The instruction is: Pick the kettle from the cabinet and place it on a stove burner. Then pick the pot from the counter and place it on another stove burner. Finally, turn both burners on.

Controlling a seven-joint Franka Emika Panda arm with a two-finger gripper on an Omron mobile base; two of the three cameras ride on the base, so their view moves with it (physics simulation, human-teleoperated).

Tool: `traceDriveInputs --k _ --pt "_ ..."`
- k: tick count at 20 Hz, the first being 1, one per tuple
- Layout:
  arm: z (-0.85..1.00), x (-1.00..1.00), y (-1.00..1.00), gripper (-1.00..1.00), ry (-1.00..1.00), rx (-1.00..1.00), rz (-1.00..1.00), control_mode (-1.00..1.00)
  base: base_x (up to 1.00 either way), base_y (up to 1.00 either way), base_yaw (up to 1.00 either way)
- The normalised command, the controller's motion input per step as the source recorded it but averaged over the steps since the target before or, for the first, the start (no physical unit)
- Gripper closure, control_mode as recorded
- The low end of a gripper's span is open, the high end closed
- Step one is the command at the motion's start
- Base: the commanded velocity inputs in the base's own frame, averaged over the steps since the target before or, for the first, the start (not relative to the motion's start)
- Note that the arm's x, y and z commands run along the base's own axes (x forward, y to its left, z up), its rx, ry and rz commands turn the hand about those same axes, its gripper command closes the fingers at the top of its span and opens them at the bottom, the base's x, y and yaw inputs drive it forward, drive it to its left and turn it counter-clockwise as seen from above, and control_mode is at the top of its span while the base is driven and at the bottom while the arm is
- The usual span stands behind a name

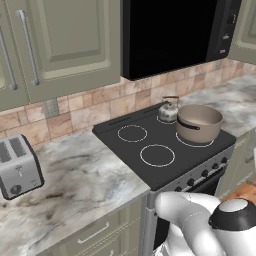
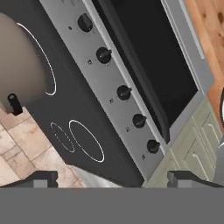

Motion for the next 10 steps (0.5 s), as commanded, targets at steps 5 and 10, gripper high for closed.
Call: traceDriveInputs --k 5,10 --pt "-0.13 -0.39 0.17 -1.0 0.0 0.14 0.0 -1.0 0.0 0.0 0.0" --pt "-0.02 -0.12 0.44 -1.0 0.02 0.1 0.0 -1.0 0.0 0.0 0.0"
